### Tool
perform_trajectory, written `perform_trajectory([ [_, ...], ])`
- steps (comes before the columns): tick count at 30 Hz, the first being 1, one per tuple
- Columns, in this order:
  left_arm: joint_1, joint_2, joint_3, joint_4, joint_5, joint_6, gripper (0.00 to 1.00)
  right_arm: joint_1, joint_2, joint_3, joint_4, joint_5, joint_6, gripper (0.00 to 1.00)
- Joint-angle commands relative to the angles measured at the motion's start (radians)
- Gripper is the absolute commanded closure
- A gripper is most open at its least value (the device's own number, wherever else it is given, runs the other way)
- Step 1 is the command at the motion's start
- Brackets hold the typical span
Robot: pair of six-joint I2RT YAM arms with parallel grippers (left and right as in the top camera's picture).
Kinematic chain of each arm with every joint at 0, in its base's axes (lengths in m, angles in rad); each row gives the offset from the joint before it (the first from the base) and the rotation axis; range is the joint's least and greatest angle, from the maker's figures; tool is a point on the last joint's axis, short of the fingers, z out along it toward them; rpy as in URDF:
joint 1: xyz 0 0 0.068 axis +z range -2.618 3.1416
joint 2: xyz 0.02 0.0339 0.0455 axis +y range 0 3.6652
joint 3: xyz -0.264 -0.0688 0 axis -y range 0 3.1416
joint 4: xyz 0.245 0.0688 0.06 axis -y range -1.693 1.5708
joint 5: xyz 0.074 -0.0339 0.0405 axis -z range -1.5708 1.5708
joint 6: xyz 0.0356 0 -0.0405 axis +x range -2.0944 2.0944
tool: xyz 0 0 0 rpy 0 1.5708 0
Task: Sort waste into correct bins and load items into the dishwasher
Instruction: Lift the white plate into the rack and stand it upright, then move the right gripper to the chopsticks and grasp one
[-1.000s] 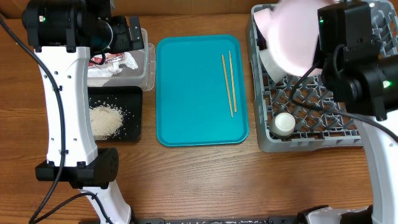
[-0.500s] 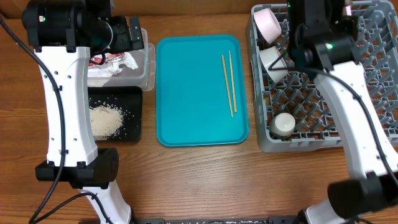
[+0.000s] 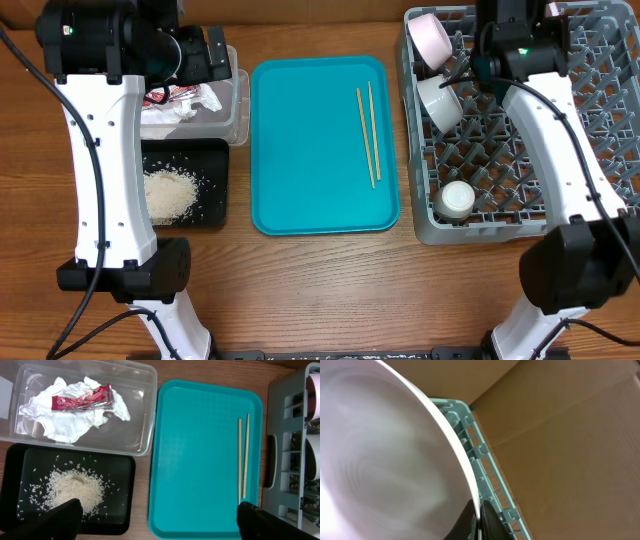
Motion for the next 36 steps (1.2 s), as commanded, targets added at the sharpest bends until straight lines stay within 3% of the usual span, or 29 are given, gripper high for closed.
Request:
perform_trajectory([
  [1, -0.002, 0.006, -0.005, 0.003, -0.004, -0.009, 0.0, -0.004, 0.047, -0.002, 0.006, -0.01, -0.024, 0.96],
  [13, -0.002, 0.006, -0.005, 0.003, -0.004, -0.009, 0.0, -0.004, 0.136, -0.002, -0.014, -0.028, 0.06, 0.95],
  [15, -0.002, 0.006, -0.005, 0.003, -0.004, -0.009, 0.0, -0.004, 0.136, -0.002, -0.016, -0.068, 0.066, 0.79],
  [19, -0.002, 0.006, -0.005, 0.003, -0.004, -0.009, 0.0, -0.004, 0.132, -0.001, -0.018, -0.114, 0.095, 0.23],
  [22, -0.002, 0.006, -0.005, 0.003, -0.004, -0.009, 0.0, 0.0, 0.103, 0.002, -0.022, -0.117, 0.158, 0.02],
  [28, -0.002, 0.006, -0.005, 0.003, -0.004, -0.009, 0.0, 0.015, -0.026, 0.027, -0.048, -0.29, 0.203, 0.0],
  [36, -0.002, 0.006, -0.005, 0.003, -0.004, -0.009, 0.0, 0.051, -0.175, 0.027, -0.089, -1.122, 0.232, 0.0],
])
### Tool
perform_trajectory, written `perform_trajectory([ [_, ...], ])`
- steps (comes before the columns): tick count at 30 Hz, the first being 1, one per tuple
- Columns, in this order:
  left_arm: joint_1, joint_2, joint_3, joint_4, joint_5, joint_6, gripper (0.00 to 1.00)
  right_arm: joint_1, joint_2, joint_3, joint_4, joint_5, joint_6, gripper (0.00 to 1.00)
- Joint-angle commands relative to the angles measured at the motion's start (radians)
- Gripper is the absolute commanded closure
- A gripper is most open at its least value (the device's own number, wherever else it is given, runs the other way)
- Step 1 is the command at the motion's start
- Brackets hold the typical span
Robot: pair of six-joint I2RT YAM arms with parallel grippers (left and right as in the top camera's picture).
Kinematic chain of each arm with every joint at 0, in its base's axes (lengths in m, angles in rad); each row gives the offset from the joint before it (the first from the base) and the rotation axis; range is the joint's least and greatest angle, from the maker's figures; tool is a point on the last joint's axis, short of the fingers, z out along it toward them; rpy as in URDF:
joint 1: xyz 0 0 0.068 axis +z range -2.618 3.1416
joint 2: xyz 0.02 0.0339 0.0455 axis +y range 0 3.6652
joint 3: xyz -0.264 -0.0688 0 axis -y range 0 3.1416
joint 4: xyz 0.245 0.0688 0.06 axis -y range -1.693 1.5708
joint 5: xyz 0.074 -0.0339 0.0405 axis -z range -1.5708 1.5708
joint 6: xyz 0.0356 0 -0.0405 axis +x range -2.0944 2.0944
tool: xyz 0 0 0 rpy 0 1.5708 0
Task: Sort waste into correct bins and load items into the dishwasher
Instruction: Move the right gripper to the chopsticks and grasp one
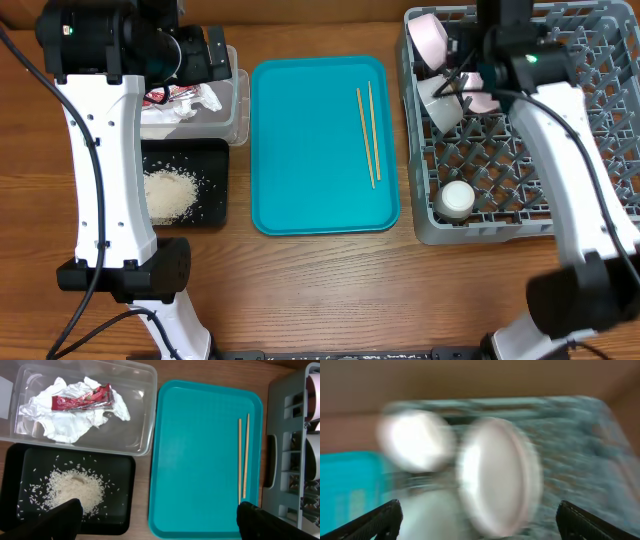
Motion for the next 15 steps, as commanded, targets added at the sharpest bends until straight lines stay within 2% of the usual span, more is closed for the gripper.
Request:
perform_trajectory([
  [1, -0.002, 0.006, -0.005, 0.003, -0.004, -0.009, 0.0, 0.014, -0.043, 0.027, 0.0, -0.533, 0.023, 0.0],
  [2, -0.002, 0.006, -0.005, 0.003, -0.004, -0.009, 0.0, 0.014, -0.04, 0.025, 0.003, -0.621, 0.023, 0.01],
  [4, -0.002, 0.006, -0.005, 0.003, -0.004, -0.009, 0.0, 0.019, -0.02, 0.02, 0.003, -0.742, 0.023, 0.16],
  [6, -0.002, 0.006, -0.005, 0.003, -0.004, -0.009, 0.0, 0.039, 0.01, 0.012, -0.002, -0.766, 0.023, 0.28],
  [10, -0.002, 0.006, -0.005, 0.003, -0.004, -0.009, 0.0, 0.099, 0.074, -0.034, 0.002, -0.699, 0.03, 0.34],
  [15, -0.002, 0.006, -0.005, 0.003, -0.004, -0.009, 0.0, 0.185, 0.161, -0.087, -0.003, -0.498, 0.091, 0.41],
])
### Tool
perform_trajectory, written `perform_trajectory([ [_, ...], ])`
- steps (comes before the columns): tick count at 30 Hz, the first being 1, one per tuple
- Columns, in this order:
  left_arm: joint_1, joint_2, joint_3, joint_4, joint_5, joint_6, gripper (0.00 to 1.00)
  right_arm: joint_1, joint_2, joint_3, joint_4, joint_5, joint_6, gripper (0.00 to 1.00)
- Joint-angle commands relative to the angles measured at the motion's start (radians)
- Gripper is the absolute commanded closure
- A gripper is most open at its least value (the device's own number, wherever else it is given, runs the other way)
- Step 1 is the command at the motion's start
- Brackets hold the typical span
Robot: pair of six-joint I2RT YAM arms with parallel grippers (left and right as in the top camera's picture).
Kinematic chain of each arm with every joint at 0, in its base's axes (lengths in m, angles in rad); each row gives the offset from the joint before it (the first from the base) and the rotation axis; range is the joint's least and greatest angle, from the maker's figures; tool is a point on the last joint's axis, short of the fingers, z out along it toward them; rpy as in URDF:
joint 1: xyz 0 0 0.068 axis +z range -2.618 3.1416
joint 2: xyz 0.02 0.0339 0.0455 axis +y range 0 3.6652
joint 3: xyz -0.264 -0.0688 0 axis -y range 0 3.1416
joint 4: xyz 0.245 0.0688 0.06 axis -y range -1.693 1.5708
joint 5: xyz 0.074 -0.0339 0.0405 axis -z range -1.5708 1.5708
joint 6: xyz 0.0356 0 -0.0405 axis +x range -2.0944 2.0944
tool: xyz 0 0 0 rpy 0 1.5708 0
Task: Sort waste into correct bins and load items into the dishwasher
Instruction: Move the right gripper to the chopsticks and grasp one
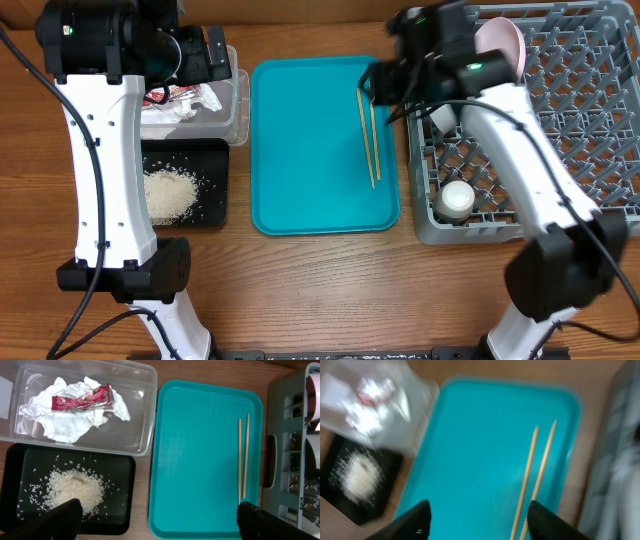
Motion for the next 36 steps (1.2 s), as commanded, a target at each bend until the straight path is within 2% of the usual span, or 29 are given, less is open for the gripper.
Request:
perform_trajectory([
  [1, -0.002, 0.006, -0.005, 0.003, -0.004, -0.009, 0.0, 0.053, 0.056, -0.031, -0.002, 0.138, 0.054, 0.43],
  [5, -0.002, 0.006, -0.005, 0.003, -0.004, -0.009, 0.0, 0.095, 0.126, -0.044, -0.006, 0.251, 0.093, 0.48],
  [10, -0.002, 0.006, -0.005, 0.003, -0.004, -0.009, 0.0, 0.103, 0.205, -0.044, -0.003, 0.278, 0.101, 0.53],
  [14, -0.002, 0.006, -0.005, 0.003, -0.004, -0.009, 0.0, 0.103, 0.259, -0.045, -0.003, 0.338, 0.119, 0.54],
  [24, -0.002, 0.006, -0.005, 0.003, -0.004, -0.009, 0.0, 0.103, 0.341, -0.049, -0.002, 0.347, 0.119, 0.6],
  [36, -0.002, 0.006, -0.005, 0.003, -0.004, -0.009, 0.0, 0.103, 0.356, -0.033, -0.004, 0.365, 0.114, 0.61],
])
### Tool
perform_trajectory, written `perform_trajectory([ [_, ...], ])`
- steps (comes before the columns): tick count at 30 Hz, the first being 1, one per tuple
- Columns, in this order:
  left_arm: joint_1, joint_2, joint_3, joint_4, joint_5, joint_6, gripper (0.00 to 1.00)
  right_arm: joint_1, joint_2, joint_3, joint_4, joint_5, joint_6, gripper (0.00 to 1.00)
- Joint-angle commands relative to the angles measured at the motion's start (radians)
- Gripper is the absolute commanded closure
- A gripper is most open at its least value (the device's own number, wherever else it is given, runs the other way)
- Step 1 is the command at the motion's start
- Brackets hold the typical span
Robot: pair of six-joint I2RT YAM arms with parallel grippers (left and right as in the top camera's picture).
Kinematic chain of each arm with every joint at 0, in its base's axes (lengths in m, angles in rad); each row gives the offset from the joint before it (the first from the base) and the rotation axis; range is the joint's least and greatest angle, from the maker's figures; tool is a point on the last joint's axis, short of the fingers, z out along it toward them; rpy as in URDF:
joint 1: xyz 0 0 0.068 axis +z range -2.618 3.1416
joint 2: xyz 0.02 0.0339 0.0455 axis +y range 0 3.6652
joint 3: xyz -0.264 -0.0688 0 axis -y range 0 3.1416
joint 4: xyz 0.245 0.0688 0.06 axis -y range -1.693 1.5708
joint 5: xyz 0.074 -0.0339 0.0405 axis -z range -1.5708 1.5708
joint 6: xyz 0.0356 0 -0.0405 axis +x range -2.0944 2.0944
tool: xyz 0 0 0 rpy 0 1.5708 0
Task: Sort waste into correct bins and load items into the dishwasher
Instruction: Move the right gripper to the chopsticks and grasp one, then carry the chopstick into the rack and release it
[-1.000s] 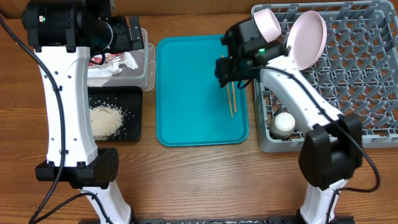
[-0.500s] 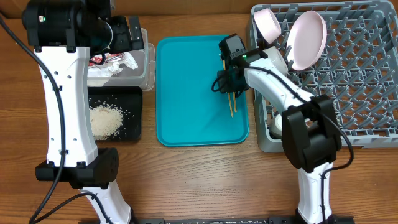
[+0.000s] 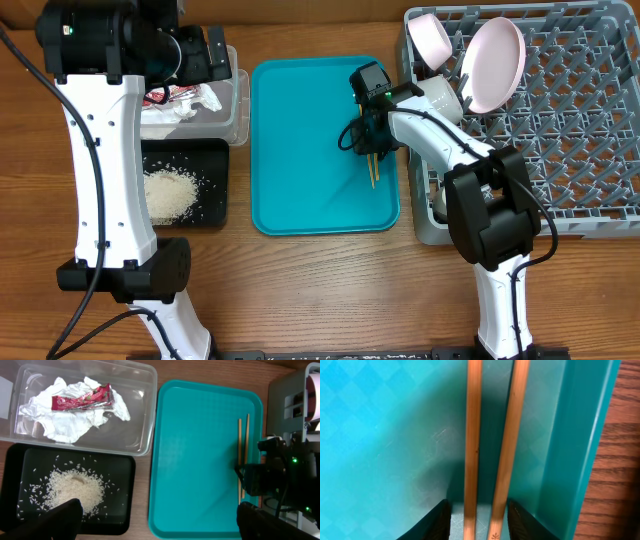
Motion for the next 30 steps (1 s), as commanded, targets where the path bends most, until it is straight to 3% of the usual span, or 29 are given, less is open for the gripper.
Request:
perform_trajectory([
  [1, -0.002, 0.006, -0.005, 0.003, -0.005, -0.009, 0.0, -0.002, 0.006, 0.018, -0.005, 0.028, -0.005, 0.61],
  [13, -0.002, 0.006, -0.005, 0.003, -0.005, -0.009, 0.0, -0.002, 0.006, 0.129, -0.01, 0.105, -0.029, 0.61],
  [30, -0.002, 0.006, -0.005, 0.003, -0.005, -0.009, 0.0, -0.003, 0.093, 0.13, 0.041, 0.175, -0.002, 0.62],
])
